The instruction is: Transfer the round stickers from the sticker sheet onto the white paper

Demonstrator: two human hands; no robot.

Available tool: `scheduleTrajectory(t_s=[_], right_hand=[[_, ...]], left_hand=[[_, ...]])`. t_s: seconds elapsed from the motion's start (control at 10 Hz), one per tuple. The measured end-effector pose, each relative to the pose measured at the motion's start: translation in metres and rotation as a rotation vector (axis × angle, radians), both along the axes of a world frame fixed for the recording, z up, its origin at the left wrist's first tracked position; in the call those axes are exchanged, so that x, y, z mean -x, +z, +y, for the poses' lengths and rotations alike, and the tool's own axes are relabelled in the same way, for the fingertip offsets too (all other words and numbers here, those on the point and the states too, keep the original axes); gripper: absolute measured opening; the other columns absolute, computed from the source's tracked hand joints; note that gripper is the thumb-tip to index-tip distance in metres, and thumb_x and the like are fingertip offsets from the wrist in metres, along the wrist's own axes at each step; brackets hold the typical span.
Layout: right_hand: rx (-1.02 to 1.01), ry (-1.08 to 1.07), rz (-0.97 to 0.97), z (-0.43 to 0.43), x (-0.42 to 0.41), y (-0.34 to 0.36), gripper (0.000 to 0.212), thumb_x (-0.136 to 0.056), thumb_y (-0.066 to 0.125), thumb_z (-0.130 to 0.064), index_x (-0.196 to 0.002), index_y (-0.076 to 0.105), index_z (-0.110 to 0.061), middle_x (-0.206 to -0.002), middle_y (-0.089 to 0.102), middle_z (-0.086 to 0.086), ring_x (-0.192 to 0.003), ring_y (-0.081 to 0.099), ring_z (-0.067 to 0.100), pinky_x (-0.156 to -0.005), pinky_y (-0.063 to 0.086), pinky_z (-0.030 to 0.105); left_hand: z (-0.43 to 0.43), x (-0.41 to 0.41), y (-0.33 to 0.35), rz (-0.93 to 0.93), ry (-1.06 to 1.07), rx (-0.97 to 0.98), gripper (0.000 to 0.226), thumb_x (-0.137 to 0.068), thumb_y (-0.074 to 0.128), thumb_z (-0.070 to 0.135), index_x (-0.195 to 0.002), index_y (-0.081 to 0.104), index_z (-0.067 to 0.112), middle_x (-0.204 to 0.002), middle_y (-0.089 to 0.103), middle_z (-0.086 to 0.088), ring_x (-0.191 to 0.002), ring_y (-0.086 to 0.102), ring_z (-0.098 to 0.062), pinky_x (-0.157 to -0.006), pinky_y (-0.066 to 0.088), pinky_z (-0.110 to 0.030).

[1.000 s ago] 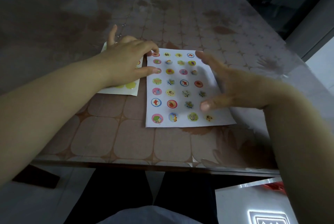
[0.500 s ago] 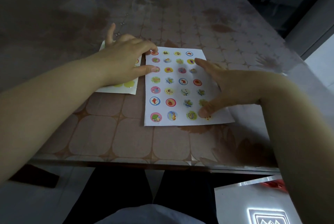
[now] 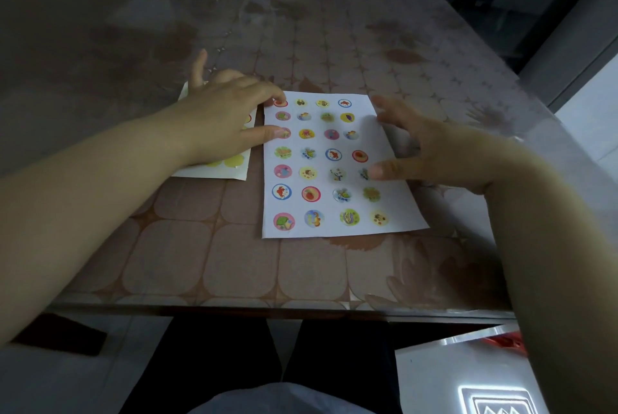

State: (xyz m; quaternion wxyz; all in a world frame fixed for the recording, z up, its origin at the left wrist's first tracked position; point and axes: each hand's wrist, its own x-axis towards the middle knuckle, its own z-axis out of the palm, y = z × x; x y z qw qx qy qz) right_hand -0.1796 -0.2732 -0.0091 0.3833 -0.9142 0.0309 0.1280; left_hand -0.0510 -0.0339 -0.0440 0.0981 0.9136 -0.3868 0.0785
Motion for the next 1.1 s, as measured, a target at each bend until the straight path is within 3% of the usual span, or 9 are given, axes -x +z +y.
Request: scheduleTrajectory(t_s=[0.1, 0.2, 0.3, 0.4, 0.8, 0.9, 1.0, 1.1], right_hand=[[0.008, -0.043, 0.016, 0.001, -0.002, -0.003, 0.108, -0.046, 0.07, -0.056, -0.14, 0.017, -0.045, -0.138, 0.036, -0.021, -0.111, 0.051, 0.012, -0.067, 0.049, 0.021], [0.072, -0.066, -0.005, 0.004, -0.004, -0.005, 0.109, -0.047, 0.068, -0.063, -0.141, 0.017, -0.042, -0.143, 0.034, -0.016, -0.118, 0.048, 0.016, -0.089, 0.049, 0.038], [0.221, -0.056, -0.043, 0.016, -0.006, -0.01, 0.108, -0.053, 0.065, -0.067, -0.143, 0.011, -0.04, -0.149, 0.024, -0.007, -0.133, 0.03, 0.021, -0.108, 0.032, 0.044], [0.358, -0.017, -0.071, 0.033, -0.006, -0.015, 0.106, -0.062, 0.067, -0.063, -0.145, 0.008, -0.036, -0.153, 0.013, -0.009, -0.141, 0.012, 0.019, -0.112, 0.017, 0.041], [0.414, -0.049, -0.096, 0.04, -0.006, -0.017, 0.108, -0.059, 0.065, -0.065, -0.145, 0.008, -0.037, -0.155, 0.008, -0.009, -0.142, 0.007, 0.022, -0.114, 0.013, 0.044], [0.351, -0.069, -0.115, 0.036, -0.002, -0.01, 0.082, -0.071, 0.059, -0.06, -0.141, 0.024, -0.037, -0.148, 0.028, -0.008, -0.136, 0.026, 0.02, -0.107, 0.028, 0.041], [0.039, -0.215, -0.248, 0.028, -0.004, -0.004, 0.05, -0.084, 0.052, -0.051, -0.13, 0.045, -0.033, -0.116, 0.054, -0.016, -0.102, 0.053, 0.001, -0.076, 0.048, 0.021], [-0.155, -0.441, -0.583, 0.014, 0.002, 0.015, 0.028, -0.091, 0.052, -0.034, -0.117, 0.058, -0.025, -0.096, 0.058, -0.025, -0.079, 0.053, -0.022, -0.069, 0.041, -0.002]], left_hand=[[0.0, 0.0, 0.001, 0.005, -0.004, 0.007, 0.054, -0.082, 0.043, 0.061, -0.125, 0.045, 0.029, -0.125, 0.053, 0.007, -0.13, 0.03, -0.018, -0.108, -0.014, -0.051], [0.0, 0.0, 0.001, 0.008, -0.002, 0.011, 0.052, -0.082, 0.043, 0.056, -0.126, 0.045, 0.028, -0.125, 0.053, 0.007, -0.13, 0.03, -0.018, -0.108, -0.014, -0.051], [0.0, 0.001, 0.001, 0.011, 0.001, 0.001, 0.053, -0.081, 0.042, 0.057, -0.126, 0.045, 0.028, -0.126, 0.053, 0.006, -0.131, 0.029, -0.017, -0.108, -0.015, -0.051], [0.0, 0.001, 0.002, 0.013, 0.007, -0.011, 0.054, -0.081, 0.04, 0.057, -0.126, 0.045, 0.028, -0.127, 0.052, 0.006, -0.131, 0.029, -0.018, -0.108, -0.015, -0.051], [0.0, 0.002, 0.002, 0.011, 0.009, -0.001, 0.049, -0.084, 0.045, 0.053, -0.125, 0.046, 0.027, -0.126, 0.052, 0.006, -0.131, 0.029, -0.019, -0.108, -0.014, -0.051], [-0.001, 0.001, 0.002, 0.013, 0.019, 0.002, 0.047, -0.087, 0.043, 0.05, -0.127, 0.048, 0.026, -0.126, 0.052, 0.004, -0.131, 0.028, -0.018, -0.109, -0.014, -0.05], [-0.003, 0.005, 0.004, 0.045, 0.038, 0.06, 0.04, -0.092, 0.038, 0.044, -0.124, 0.052, 0.026, -0.124, 0.053, 0.005, -0.13, 0.03, -0.017, -0.109, -0.013, -0.049], [0.001, 0.007, 0.013, 0.068, 0.045, 0.159, 0.036, -0.093, 0.04, 0.041, -0.12, 0.056, 0.026, -0.127, 0.053, 0.005, -0.13, 0.031, -0.018, -0.109, -0.01, -0.05]])
